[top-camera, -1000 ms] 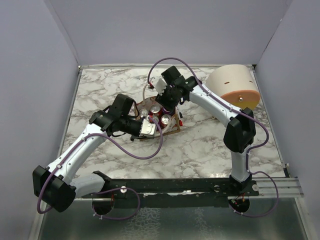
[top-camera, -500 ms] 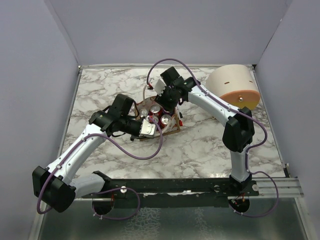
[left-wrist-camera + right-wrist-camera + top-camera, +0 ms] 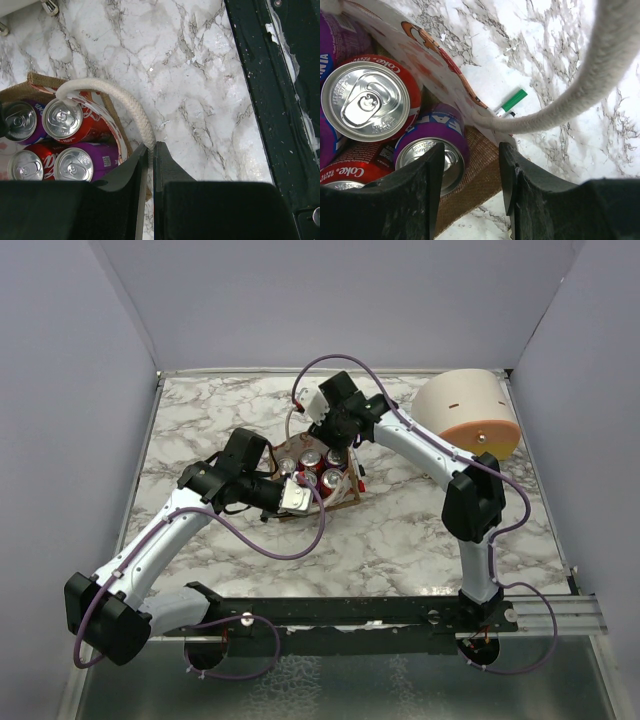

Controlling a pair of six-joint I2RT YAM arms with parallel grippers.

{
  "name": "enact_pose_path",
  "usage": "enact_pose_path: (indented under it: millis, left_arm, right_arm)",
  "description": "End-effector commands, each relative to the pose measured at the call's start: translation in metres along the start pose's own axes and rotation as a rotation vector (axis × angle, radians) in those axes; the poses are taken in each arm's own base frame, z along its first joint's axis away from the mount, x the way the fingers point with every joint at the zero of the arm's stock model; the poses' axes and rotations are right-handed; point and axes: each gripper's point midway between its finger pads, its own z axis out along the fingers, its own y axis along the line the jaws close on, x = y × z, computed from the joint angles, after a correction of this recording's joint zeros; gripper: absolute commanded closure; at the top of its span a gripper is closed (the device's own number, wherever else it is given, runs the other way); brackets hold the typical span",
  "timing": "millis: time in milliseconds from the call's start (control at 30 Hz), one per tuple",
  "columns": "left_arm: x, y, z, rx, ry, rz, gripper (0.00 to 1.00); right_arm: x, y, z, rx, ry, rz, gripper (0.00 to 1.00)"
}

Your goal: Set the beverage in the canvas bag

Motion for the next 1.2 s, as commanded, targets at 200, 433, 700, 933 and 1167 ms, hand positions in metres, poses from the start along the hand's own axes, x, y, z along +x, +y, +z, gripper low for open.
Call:
enact_pose_path:
  millis: [200,433,700,933,1167]
  left_arm:
    - [-0.011,-0.014,-0.002,0.036,-0.046,0.013,1.0]
    - [-0.01,-0.013,-0.002,0.032,-0.042,0.017,1.0]
    - [-0.014,-0.008,-0.004,0.018,-0.042,0.017,1.0]
    - [-0.016,-0.003,-0.006,-0.009,-0.038,-0.004,1.0]
    - [-0.022,0.004,-0.01,-0.046,-0.048,-0.026,1.0]
  right_arm:
    - [0.04,0.003,0.027,0.01,0.119,-0.02,0.56]
    - [0.04,0.007,0.028,-0.003,0.107,-0.014,0.56]
    - [0.003,0.013,-0.007,-0.063,-0.061,0.013,0.54]
    - [-0.027,0.02,-0.053,-0.118,-0.215,0.011,0.53]
    - [-0.03,0.014,-0.091,-0.076,-0.294,0.024,0.51]
